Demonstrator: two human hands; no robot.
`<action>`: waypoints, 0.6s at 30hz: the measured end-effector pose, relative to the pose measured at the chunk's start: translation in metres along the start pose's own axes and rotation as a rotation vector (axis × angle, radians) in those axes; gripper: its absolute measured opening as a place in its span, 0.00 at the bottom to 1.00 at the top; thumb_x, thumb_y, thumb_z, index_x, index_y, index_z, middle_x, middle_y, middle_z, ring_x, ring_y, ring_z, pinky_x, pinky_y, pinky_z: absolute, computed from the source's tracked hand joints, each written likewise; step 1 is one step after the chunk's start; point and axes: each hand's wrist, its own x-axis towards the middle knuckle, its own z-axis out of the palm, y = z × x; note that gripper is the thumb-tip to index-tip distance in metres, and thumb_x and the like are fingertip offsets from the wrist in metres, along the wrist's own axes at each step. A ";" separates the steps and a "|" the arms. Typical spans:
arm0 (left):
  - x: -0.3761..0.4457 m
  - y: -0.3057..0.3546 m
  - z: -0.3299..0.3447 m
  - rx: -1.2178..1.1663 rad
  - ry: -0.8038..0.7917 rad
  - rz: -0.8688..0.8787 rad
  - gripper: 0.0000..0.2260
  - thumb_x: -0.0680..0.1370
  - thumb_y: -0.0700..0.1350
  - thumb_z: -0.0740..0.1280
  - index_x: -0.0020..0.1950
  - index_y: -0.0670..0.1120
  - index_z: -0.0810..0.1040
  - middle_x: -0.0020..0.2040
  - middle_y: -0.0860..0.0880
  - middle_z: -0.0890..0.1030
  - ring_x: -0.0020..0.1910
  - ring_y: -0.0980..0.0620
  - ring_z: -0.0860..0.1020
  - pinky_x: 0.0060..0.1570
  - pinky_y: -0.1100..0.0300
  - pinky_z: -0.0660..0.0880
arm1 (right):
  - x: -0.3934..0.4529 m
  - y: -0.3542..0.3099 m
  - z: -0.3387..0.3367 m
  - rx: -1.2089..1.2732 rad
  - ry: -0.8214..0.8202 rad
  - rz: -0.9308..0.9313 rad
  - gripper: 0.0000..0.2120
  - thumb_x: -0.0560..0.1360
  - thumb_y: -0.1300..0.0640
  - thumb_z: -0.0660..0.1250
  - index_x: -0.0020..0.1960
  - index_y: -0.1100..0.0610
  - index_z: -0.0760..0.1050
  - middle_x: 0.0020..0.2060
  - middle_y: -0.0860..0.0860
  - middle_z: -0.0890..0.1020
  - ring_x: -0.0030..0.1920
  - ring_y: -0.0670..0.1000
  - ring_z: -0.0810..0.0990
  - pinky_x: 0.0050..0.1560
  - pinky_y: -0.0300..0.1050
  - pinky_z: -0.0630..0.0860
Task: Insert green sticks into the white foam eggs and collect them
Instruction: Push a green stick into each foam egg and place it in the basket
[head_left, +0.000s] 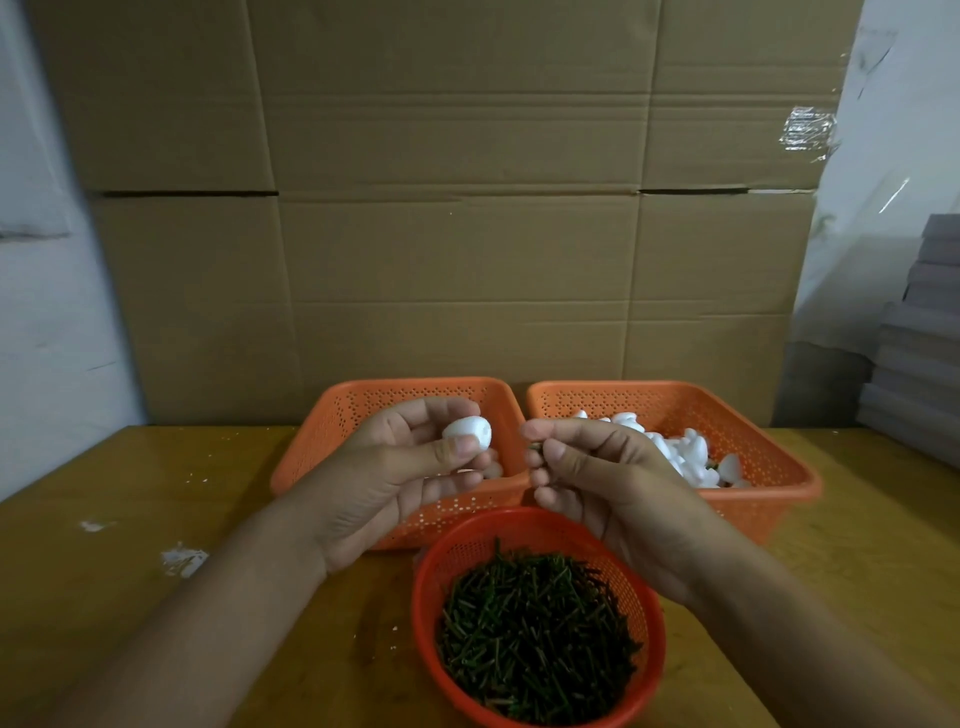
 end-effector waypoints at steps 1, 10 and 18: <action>0.000 -0.001 0.001 0.021 0.018 0.021 0.14 0.66 0.41 0.79 0.50 0.48 0.87 0.50 0.41 0.85 0.49 0.47 0.85 0.47 0.60 0.81 | 0.000 0.000 0.000 -0.002 -0.006 0.000 0.10 0.71 0.63 0.68 0.50 0.64 0.84 0.38 0.55 0.83 0.36 0.47 0.82 0.38 0.37 0.81; 0.002 -0.008 0.004 0.464 0.167 0.277 0.15 0.67 0.42 0.81 0.50 0.53 0.85 0.47 0.43 0.86 0.44 0.45 0.85 0.43 0.58 0.82 | 0.002 0.003 0.000 -0.138 0.015 -0.014 0.08 0.69 0.60 0.71 0.46 0.63 0.80 0.37 0.55 0.82 0.35 0.46 0.79 0.36 0.36 0.80; 0.004 -0.014 0.006 0.637 0.203 0.329 0.15 0.71 0.39 0.77 0.54 0.53 0.83 0.49 0.49 0.86 0.47 0.53 0.85 0.43 0.64 0.78 | 0.003 0.006 -0.004 -0.131 0.057 -0.028 0.07 0.66 0.63 0.73 0.44 0.61 0.83 0.39 0.60 0.84 0.36 0.49 0.83 0.36 0.37 0.81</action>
